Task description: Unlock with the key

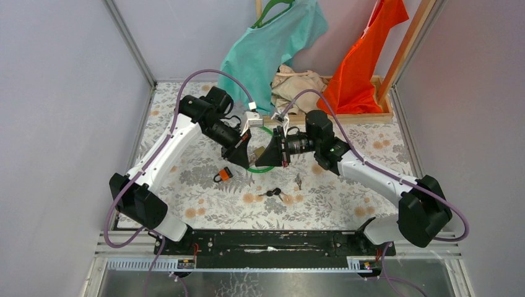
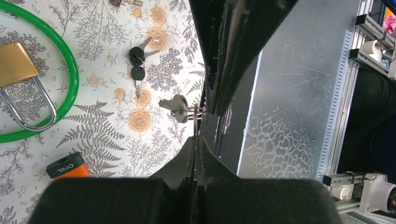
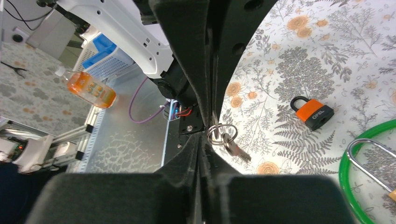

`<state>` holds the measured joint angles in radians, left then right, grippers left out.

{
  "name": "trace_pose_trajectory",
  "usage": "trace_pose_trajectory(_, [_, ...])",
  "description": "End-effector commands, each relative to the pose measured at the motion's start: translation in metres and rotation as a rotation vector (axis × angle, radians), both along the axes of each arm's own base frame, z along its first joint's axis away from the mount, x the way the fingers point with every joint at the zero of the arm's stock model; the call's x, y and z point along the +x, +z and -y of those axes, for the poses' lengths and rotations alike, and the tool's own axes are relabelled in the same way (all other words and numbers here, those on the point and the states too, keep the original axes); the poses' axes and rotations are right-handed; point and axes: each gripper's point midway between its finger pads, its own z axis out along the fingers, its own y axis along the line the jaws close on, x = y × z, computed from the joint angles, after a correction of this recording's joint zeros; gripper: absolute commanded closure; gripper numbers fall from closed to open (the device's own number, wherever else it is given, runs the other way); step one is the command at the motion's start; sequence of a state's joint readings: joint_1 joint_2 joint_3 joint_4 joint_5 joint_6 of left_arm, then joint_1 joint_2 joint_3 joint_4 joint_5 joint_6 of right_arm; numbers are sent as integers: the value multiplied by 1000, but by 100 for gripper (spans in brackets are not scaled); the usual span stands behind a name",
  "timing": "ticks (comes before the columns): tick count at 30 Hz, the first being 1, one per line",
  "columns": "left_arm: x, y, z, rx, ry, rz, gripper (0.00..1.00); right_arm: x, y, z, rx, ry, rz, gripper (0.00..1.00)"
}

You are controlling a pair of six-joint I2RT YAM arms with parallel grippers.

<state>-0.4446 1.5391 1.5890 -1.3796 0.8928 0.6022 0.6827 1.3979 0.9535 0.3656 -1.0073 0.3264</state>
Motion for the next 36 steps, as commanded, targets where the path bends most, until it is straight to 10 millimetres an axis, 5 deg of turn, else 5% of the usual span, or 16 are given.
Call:
trace_pose_trajectory(1, [-6,9,1,-8,-15,-5,100,-1,17,4,33,-43,92,63])
trace_pose_trajectory(3, [-9,7,0,-5,-21,-9,100,3,24,7,35,-82,152,34])
trace_pose_trajectory(7, [-14,5,-1,-5,-37,-22,100,7,44,8,74,-100,224,29])
trace_pose_trajectory(10, [-15,7,0,-9,-41,-20,100,5,53,2,90,-40,214,34])
trace_pose_trajectory(17, [-19,10,0,-16,-51,-17,100,-1,40,-6,88,62,129,47])
trace_pose_trajectory(21, [-19,10,1,-16,-51,-18,100,-8,41,-9,106,126,49,67])
trace_pose_trajectory(28, [-20,14,1,-20,-49,-8,100,-8,31,-7,76,115,33,80])
trace_pose_trajectory(31, [-20,14,0,-18,-51,-4,100,-10,26,-6,54,124,27,98])
trace_pose_trajectory(36, [-19,14,0,-12,-48,0,100,-13,22,-2,28,124,20,100])
